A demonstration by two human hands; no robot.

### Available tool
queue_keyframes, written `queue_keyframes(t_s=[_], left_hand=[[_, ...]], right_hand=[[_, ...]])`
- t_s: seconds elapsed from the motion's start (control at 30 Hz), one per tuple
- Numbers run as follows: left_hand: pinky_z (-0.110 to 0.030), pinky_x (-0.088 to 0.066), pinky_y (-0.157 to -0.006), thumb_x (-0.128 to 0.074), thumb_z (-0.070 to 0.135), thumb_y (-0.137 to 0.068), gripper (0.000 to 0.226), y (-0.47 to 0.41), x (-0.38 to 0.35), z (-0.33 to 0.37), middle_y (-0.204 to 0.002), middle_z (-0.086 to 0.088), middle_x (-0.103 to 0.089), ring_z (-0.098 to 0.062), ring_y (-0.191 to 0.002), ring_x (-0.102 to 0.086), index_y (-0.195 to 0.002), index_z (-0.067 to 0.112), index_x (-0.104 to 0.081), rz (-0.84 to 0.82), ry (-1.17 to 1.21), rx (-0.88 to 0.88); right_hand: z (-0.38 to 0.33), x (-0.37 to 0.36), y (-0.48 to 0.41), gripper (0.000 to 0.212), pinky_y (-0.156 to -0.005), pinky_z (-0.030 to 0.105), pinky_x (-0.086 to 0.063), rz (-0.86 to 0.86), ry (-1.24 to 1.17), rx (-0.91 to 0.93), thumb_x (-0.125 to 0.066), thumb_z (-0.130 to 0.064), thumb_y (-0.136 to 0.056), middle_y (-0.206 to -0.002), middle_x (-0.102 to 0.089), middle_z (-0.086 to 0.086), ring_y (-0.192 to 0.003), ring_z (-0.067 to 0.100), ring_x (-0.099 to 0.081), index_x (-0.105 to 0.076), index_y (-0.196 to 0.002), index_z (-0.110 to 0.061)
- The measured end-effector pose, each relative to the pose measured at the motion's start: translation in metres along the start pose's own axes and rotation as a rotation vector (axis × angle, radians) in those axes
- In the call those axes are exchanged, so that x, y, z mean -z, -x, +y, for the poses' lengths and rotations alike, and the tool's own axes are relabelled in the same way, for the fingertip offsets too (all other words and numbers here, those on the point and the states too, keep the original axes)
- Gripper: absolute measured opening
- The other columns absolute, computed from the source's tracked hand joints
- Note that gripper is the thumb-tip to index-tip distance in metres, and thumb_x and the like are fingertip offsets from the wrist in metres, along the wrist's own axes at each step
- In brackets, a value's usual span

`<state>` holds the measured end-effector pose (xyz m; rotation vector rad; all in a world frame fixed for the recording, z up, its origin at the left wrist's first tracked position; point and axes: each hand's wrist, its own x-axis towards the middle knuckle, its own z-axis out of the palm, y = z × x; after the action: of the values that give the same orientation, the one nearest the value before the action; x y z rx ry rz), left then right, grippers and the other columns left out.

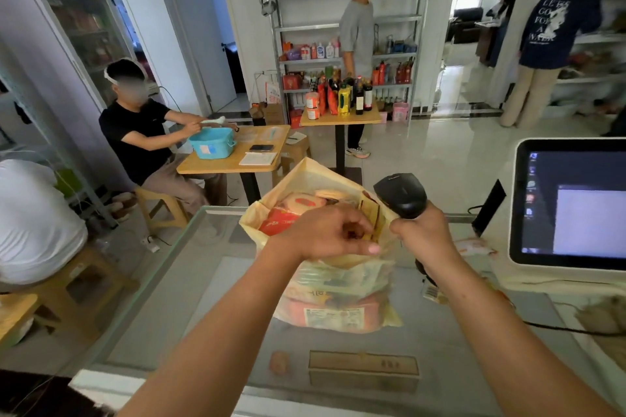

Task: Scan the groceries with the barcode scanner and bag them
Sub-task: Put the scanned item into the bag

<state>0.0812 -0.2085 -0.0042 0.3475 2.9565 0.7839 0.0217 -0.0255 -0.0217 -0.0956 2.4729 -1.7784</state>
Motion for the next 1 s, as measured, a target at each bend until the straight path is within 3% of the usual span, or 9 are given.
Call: queue_keyframes(t_s=[0.17, 0.33, 0.47, 0.63, 0.7, 0.77, 0.87, 0.93, 1.0], left_hand=[[-0.038, -0.051, -0.096, -0.069, 0.058, -0.082, 0.041, -0.005, -0.002, 0.011, -0.109, 0.013, -0.068, -0.006, -0.104, -0.061, -0.113, 0.031, -0.069, -0.02, 0.139, -0.057], [-0.03, -0.046, -0.082, -0.074, 0.047, -0.083, 0.026, -0.015, -0.006, 0.012, -0.092, 0.018, -0.067, 0.001, -0.083, -0.057, -0.106, 0.035, -0.07, -0.04, -0.095, -0.049], [-0.026, -0.04, -0.08, -0.072, 0.043, -0.087, 0.016, -0.018, -0.007, 0.008, -0.089, 0.017, -0.065, -0.001, -0.08, -0.054, -0.098, 0.032, -0.071, 0.029, -0.147, -0.005], [-0.027, -0.04, -0.068, -0.076, 0.054, -0.078, 0.047, -0.023, -0.005, 0.008, -0.092, 0.007, -0.061, -0.01, -0.08, -0.057, -0.108, 0.029, -0.051, 0.129, -0.047, 0.126], [-0.034, -0.045, -0.075, -0.071, 0.052, -0.084, 0.047, -0.029, -0.011, 0.003, -0.099, 0.004, -0.064, -0.017, -0.088, -0.061, -0.118, 0.027, -0.049, 0.078, -0.19, 0.216], [-0.033, -0.049, -0.078, -0.056, 0.044, -0.097, 0.029, -0.034, -0.02, -0.005, -0.105, 0.0, -0.067, -0.023, -0.096, -0.063, -0.116, 0.022, -0.062, 0.039, -0.42, 0.258], [-0.035, -0.05, -0.084, -0.053, 0.034, -0.099, 0.024, -0.029, -0.03, -0.017, -0.1, 0.001, -0.067, -0.024, -0.097, -0.062, -0.1, 0.02, -0.072, 0.063, -0.457, 0.151], [-0.033, -0.041, -0.09, -0.062, 0.021, -0.093, 0.012, -0.016, -0.037, -0.019, -0.095, 0.01, -0.062, -0.016, -0.097, -0.056, -0.091, 0.021, -0.074, -0.058, -0.316, -0.028], [-0.029, -0.04, -0.089, -0.065, 0.012, -0.091, 0.015, 0.002, -0.046, -0.012, -0.085, 0.022, -0.057, -0.007, -0.089, -0.051, -0.084, 0.024, -0.07, -0.187, -0.134, -0.074]], right_hand=[[0.013, 0.022, -0.001, 0.033, -0.071, 0.038, -0.05, 0.074, -0.085, -0.066, -0.071, -0.009, -0.071, -0.082, -0.066, 0.005, -0.079, 0.025, -0.062, -0.065, -0.101, -0.019], [0.017, 0.056, 0.022, 0.008, -0.055, 0.032, -0.044, 0.042, -0.176, -0.118, -0.072, -0.008, -0.08, -0.061, -0.056, 0.007, -0.054, 0.017, -0.05, -0.067, -0.086, -0.008], [0.021, 0.077, 0.04, 0.008, -0.059, 0.034, -0.047, 0.005, -0.229, -0.15, -0.073, -0.013, -0.084, -0.062, -0.055, 0.008, -0.054, 0.019, -0.049, -0.067, -0.083, -0.008], [0.028, 0.08, 0.038, 0.017, -0.072, 0.045, -0.054, 0.018, -0.254, -0.166, -0.074, -0.012, -0.083, -0.064, -0.054, 0.011, -0.057, 0.023, -0.048, -0.067, -0.09, 0.001], [0.032, 0.08, 0.037, 0.021, -0.074, 0.046, -0.055, 0.017, -0.256, -0.178, -0.073, -0.011, -0.083, -0.062, -0.053, 0.01, -0.054, 0.02, -0.048, -0.065, -0.093, 0.005], [0.037, 0.078, 0.034, 0.02, -0.07, 0.045, -0.056, 0.014, -0.251, -0.184, -0.072, -0.009, -0.083, -0.061, -0.053, 0.01, -0.051, 0.018, -0.048, -0.065, -0.093, 0.006], [0.033, 0.068, 0.024, 0.017, -0.055, 0.035, -0.049, 0.012, -0.243, -0.161, -0.073, -0.01, -0.082, -0.063, -0.056, 0.011, -0.05, 0.016, -0.05, -0.066, -0.092, 0.0], [0.028, 0.056, 0.011, 0.019, -0.05, 0.028, -0.046, 0.01, -0.229, -0.139, -0.076, -0.018, -0.081, -0.07, -0.064, 0.01, -0.055, 0.016, -0.056, -0.066, -0.095, -0.009], [0.023, 0.04, -0.003, 0.028, -0.053, 0.027, -0.049, 0.004, -0.21, -0.107, -0.078, -0.028, -0.078, -0.083, -0.071, 0.007, -0.069, 0.019, -0.065, -0.065, -0.101, -0.02]])
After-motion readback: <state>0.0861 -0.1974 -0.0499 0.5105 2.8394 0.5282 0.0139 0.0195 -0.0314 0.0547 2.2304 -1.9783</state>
